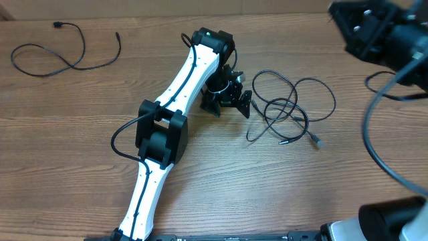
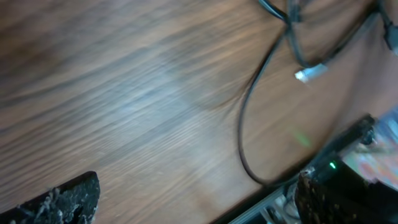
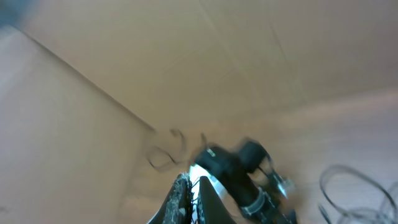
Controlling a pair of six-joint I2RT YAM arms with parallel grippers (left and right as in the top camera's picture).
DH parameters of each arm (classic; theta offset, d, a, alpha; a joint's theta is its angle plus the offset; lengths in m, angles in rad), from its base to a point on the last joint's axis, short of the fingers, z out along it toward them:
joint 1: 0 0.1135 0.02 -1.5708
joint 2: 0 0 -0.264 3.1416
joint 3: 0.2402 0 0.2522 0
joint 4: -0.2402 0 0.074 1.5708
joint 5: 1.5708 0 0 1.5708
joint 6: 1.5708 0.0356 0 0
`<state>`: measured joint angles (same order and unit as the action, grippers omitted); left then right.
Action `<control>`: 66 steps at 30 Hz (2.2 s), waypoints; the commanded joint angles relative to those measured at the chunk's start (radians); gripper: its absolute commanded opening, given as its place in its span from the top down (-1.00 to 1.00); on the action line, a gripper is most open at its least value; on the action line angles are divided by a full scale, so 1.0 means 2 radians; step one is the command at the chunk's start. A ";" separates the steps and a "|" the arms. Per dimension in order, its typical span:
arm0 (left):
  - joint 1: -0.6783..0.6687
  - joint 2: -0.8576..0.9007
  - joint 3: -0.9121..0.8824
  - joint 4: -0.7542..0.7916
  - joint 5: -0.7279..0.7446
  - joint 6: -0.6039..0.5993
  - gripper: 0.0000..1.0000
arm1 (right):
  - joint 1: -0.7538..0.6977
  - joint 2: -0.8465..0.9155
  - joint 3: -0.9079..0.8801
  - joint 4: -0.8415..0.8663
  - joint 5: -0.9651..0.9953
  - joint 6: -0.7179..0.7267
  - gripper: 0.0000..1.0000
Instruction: Untangle cables
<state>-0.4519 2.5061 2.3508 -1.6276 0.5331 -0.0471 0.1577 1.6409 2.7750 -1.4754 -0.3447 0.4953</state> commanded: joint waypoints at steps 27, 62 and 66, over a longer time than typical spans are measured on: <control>-0.029 -0.010 -0.011 0.056 -0.190 -0.181 -0.72 | 0.002 0.020 -0.050 -0.109 0.097 0.006 -1.00; -0.082 0.010 -0.080 0.198 -0.246 -0.237 -0.24 | -0.031 0.041 -0.059 -0.109 0.264 -0.041 -1.00; -0.082 0.010 -0.110 0.228 -0.246 -0.237 -0.07 | -0.031 0.041 -0.059 -0.109 0.264 -0.041 -1.00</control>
<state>-0.6090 2.5053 2.1777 -1.1946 0.0498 -0.5198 0.0982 1.7271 2.6606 -1.6958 0.1646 0.4206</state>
